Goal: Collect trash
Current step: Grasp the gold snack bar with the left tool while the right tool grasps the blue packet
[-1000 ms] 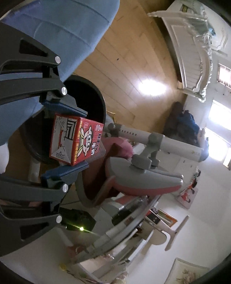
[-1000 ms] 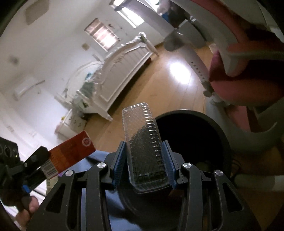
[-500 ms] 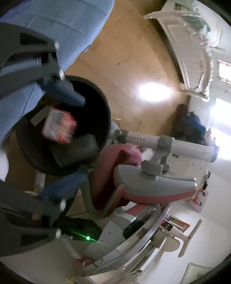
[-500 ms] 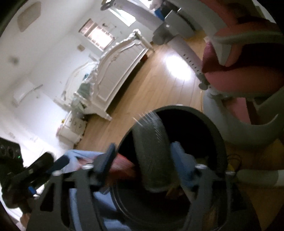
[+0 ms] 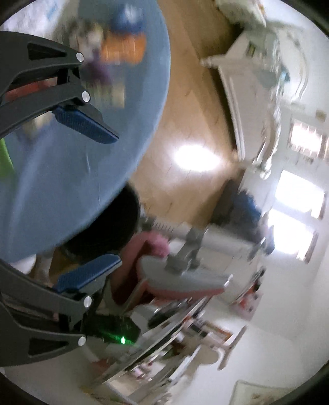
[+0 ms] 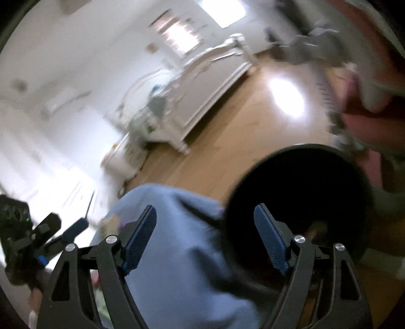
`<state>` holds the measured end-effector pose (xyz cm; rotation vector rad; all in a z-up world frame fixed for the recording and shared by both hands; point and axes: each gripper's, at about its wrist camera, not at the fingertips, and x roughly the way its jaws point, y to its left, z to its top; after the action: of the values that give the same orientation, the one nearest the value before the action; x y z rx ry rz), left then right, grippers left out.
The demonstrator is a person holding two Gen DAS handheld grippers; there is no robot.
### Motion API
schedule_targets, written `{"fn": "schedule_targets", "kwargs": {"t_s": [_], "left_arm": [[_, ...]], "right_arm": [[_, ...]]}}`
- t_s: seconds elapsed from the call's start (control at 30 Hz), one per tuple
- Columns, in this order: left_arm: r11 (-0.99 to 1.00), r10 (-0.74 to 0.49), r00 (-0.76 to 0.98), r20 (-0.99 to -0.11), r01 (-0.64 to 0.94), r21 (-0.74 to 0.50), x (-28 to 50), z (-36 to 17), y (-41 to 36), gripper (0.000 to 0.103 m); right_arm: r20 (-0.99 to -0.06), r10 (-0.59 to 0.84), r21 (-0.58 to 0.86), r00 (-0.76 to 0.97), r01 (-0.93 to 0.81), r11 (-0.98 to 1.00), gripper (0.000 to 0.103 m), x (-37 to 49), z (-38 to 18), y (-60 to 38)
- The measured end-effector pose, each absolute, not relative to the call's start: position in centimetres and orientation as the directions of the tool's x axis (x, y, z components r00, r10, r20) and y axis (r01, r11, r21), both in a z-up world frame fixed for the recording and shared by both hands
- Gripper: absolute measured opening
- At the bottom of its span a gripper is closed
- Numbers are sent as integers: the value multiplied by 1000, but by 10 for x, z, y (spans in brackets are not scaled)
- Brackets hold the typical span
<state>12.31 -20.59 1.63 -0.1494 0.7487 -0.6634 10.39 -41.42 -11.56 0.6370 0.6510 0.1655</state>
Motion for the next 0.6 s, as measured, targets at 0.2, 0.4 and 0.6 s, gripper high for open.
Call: {"fn": "schedule_targets", "kwargs": {"t_s": [0.2,0.4,0.6], "left_arm": [[900,-434,679,-592,291,-324,123,17,-81,89],[985,-165,715,-679,88,-147,135,-16,21,84],[991,-133,649,-749,89,-98,161,-48,49,65]], "right_arm": [[-547,451,482,706,-174,858,79,133,-64,-301],[-609,522,370,597,-368,853,79,177,-31,-190],[-737,435,166,516,-486,858,79,236,-38,-92]]}}
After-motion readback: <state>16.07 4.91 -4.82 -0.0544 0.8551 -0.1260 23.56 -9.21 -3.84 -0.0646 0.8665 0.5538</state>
